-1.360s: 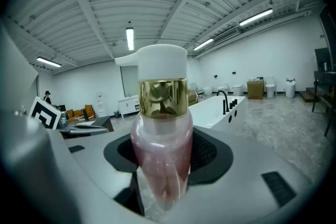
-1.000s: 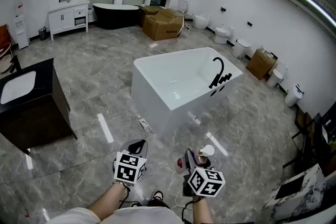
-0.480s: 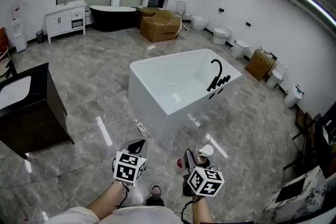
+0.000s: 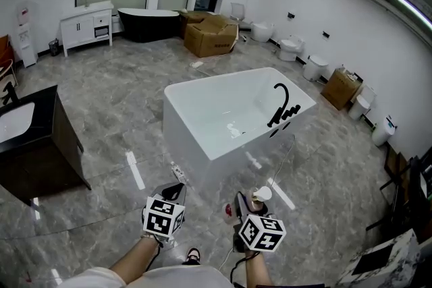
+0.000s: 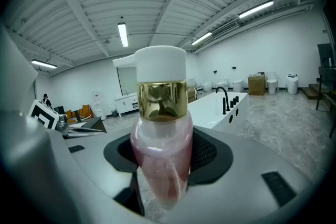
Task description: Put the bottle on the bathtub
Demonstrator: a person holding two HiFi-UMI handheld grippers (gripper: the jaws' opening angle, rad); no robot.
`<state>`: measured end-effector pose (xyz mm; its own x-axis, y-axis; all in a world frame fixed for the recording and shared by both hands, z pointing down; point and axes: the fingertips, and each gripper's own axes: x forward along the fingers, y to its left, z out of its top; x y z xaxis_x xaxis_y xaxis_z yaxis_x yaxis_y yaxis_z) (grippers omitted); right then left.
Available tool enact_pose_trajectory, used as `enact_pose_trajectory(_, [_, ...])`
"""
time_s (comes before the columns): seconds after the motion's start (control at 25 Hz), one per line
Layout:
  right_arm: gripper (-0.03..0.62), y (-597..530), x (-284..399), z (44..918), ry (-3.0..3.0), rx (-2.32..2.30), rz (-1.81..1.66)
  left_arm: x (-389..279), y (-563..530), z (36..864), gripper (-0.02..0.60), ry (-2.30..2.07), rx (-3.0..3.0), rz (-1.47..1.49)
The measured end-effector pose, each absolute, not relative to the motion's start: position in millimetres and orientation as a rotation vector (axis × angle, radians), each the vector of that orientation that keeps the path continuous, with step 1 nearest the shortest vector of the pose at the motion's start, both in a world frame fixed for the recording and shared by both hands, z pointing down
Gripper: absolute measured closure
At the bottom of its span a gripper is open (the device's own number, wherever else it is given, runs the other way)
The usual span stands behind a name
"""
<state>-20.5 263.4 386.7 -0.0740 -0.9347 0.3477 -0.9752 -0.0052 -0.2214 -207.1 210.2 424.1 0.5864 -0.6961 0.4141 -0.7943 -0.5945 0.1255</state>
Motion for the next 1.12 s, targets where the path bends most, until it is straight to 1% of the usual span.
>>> enact_pose_trajectory(0.64, [0.362, 168, 29, 382, -2.243, 1.948, 0.632, -154, 128, 413, 0.565, -1.326, 2.471, 0.456])
enact_pose_trajectory(1.12, [0.361, 128, 58, 386, -2.258, 1.935, 0.646, -140, 101, 422, 0.565, -1.374, 2.423, 0.466])
